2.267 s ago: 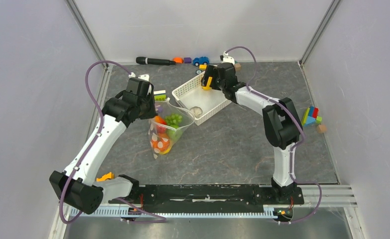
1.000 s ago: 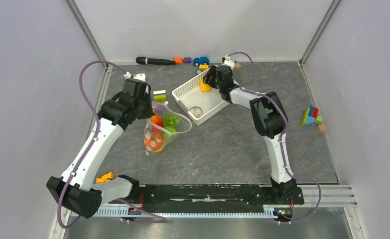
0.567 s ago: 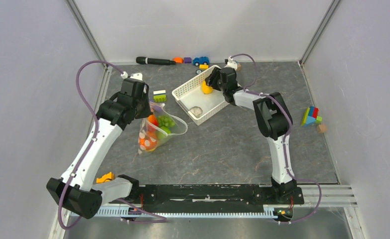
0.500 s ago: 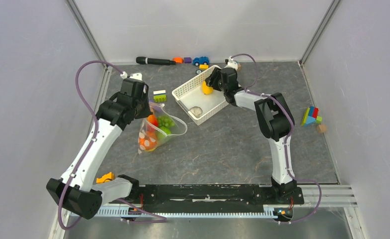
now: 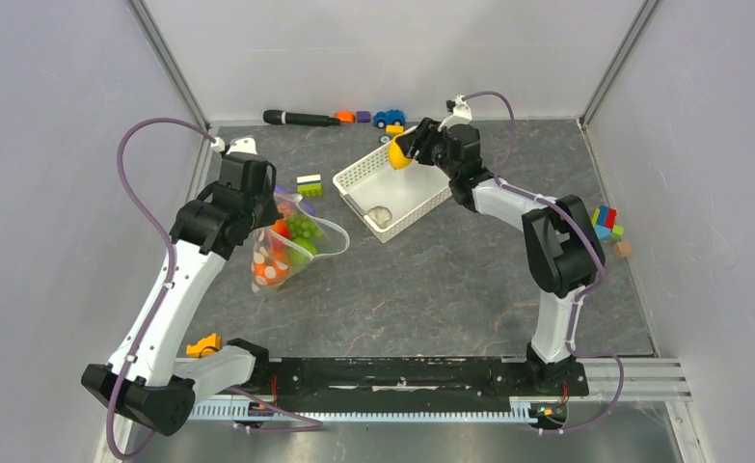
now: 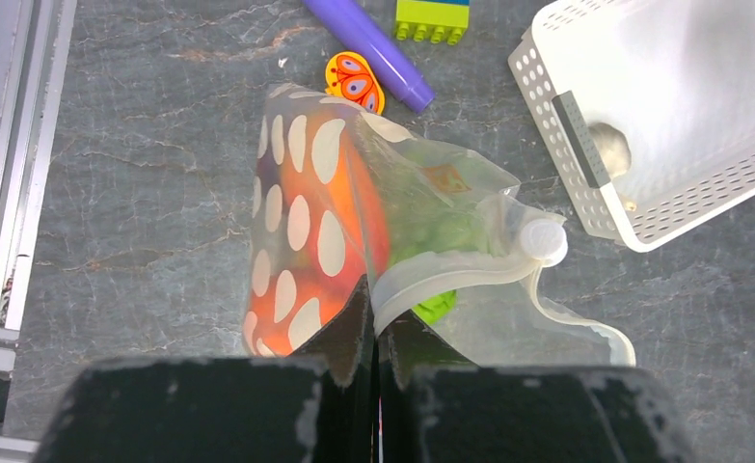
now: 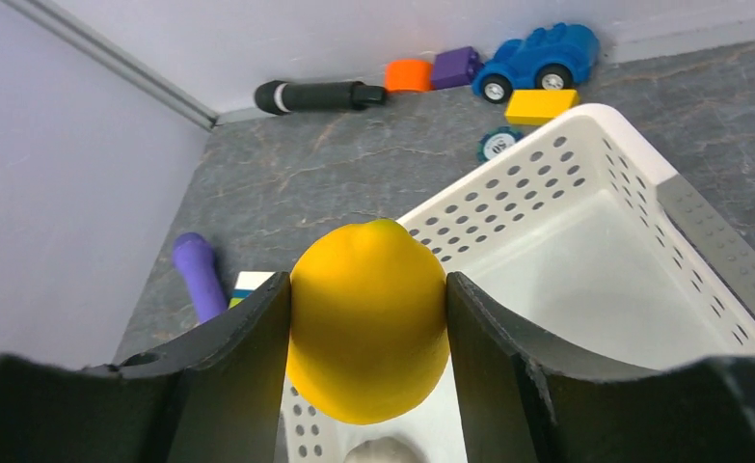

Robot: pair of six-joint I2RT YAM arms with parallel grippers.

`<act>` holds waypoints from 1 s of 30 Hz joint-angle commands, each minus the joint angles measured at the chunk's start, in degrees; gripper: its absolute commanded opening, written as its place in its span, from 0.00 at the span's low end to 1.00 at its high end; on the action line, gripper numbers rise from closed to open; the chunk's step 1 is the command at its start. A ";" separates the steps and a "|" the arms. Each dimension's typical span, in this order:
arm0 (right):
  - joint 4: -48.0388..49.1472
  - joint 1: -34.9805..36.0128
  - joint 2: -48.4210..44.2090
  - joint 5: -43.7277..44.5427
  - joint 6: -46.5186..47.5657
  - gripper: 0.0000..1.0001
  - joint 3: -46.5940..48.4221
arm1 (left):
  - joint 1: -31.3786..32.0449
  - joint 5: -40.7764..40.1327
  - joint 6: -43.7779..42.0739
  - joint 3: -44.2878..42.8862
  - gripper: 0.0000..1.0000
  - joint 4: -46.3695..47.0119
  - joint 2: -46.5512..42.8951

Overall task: Place the food in the zip-top bag and seal the zipper
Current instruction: Pick up the fake fruit from the bin, then place the fake fruit in the zipper food storage bag.

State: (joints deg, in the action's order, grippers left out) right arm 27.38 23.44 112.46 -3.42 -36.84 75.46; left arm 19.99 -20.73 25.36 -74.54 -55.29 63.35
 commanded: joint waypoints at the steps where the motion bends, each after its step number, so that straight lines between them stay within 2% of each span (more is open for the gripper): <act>1: 5.77 -0.24 -6.73 -5.04 2.09 0.17 -3.10 | -0.19 -0.14 4.30 -3.52 0.02 1.43 -1.22; 6: 7.61 -0.22 -12.89 -9.01 2.99 0.16 -7.40 | 0.34 3.18 7.66 -3.61 0.02 1.58 0.49; 11: 9.35 -0.20 -18.01 -18.11 4.83 0.16 -11.30 | 3.85 5.13 8.68 -4.59 0.02 3.28 3.18; 21: 23.72 1.17 -28.35 -34.52 1.61 0.16 -21.77 | 9.32 4.79 10.59 -7.31 0.02 5.14 8.88; 30: 25.71 9.90 -29.57 -35.56 5.47 0.16 -23.52 | 10.00 6.62 9.63 -7.41 0.02 5.15 10.63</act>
State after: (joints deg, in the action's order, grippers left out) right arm 49.58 30.26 83.77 -37.45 -33.87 51.81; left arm 29.69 -15.62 33.43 -79.44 -53.12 74.17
